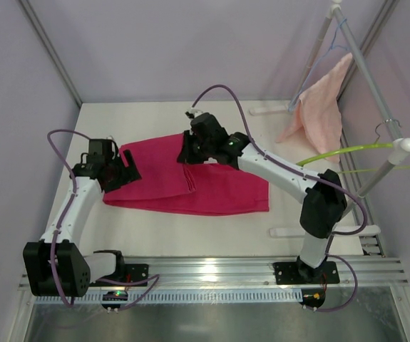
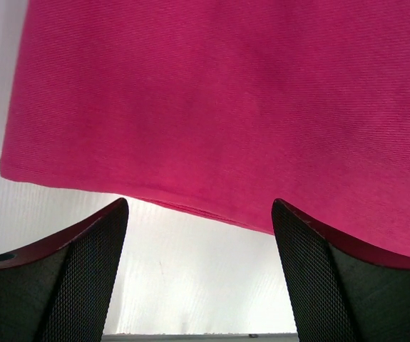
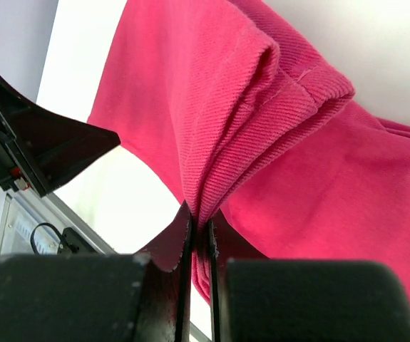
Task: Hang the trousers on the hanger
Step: Fold the trousers
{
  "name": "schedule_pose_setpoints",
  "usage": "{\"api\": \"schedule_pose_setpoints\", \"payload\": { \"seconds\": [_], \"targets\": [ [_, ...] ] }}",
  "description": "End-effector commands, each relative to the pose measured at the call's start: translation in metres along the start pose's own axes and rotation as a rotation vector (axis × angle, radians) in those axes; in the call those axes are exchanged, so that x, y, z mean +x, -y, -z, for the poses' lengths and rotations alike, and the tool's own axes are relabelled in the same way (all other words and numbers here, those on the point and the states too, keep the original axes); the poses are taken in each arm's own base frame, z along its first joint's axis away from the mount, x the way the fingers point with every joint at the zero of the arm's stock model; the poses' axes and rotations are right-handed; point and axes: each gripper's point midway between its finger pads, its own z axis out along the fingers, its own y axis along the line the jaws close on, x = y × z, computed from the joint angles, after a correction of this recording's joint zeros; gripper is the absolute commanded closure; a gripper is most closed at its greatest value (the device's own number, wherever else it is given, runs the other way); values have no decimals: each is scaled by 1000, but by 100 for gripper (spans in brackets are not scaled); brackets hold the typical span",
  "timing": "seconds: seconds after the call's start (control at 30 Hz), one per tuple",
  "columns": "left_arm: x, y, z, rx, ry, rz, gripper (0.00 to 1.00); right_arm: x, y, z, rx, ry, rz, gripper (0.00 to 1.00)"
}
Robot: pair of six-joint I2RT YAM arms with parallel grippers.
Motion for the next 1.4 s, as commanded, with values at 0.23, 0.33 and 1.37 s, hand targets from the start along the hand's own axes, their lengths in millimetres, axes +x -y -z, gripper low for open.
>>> {"api": "schedule_pose_setpoints", "payload": {
  "seconds": [0.23, 0.33, 1.37],
  "targets": [
    [-21, -9, 10, -71, 78, 17, 18, -8, 44, 56, 212, 52, 35, 96],
    [-24, -14, 10, -98, 80, 23, 18, -3, 66, 67, 254, 56, 16, 96],
    [-14, -13, -71, -54, -199, 113, 16, 43, 188, 96, 533, -8, 39, 96]
  ]
}}
